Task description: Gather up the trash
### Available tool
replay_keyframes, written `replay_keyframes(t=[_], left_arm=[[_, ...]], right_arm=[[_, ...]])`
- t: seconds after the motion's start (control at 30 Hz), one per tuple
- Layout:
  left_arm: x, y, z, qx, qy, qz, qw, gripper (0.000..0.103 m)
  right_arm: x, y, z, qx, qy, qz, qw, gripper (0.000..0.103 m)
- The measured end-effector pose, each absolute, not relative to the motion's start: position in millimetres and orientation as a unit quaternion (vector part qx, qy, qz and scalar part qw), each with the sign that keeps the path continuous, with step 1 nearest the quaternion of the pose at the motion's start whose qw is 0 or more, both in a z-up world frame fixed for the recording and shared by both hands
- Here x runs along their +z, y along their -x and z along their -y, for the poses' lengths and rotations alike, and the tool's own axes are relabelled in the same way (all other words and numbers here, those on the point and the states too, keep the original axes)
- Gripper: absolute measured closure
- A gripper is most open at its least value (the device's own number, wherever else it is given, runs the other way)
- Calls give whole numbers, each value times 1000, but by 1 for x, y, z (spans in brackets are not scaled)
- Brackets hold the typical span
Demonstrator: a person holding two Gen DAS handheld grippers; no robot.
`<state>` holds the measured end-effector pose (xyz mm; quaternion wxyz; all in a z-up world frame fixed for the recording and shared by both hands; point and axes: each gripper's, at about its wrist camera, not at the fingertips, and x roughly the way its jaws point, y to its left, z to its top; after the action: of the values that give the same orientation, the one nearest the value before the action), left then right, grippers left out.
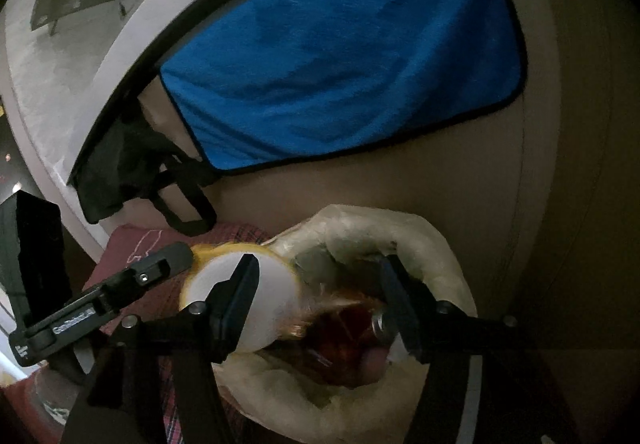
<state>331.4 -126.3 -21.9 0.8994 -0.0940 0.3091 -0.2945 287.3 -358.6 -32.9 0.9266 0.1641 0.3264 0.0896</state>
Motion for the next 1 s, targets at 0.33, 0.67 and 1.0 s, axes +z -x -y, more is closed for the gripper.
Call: replay_keyframes(t=[0.33,0.67,1.0], left_arm=[[2,-254,82,-210,87,-293,929,40],[9,-94,54,-184,19,-260,948,40],[10,-16,47,-108,-46,-218,969,40]], right_arm=[[-13,-213,336,87,-145,-302,938,42],[14,-84,270,98,-45,-249,963,34],[1,-12,236,83,-44,-223,970,32]])
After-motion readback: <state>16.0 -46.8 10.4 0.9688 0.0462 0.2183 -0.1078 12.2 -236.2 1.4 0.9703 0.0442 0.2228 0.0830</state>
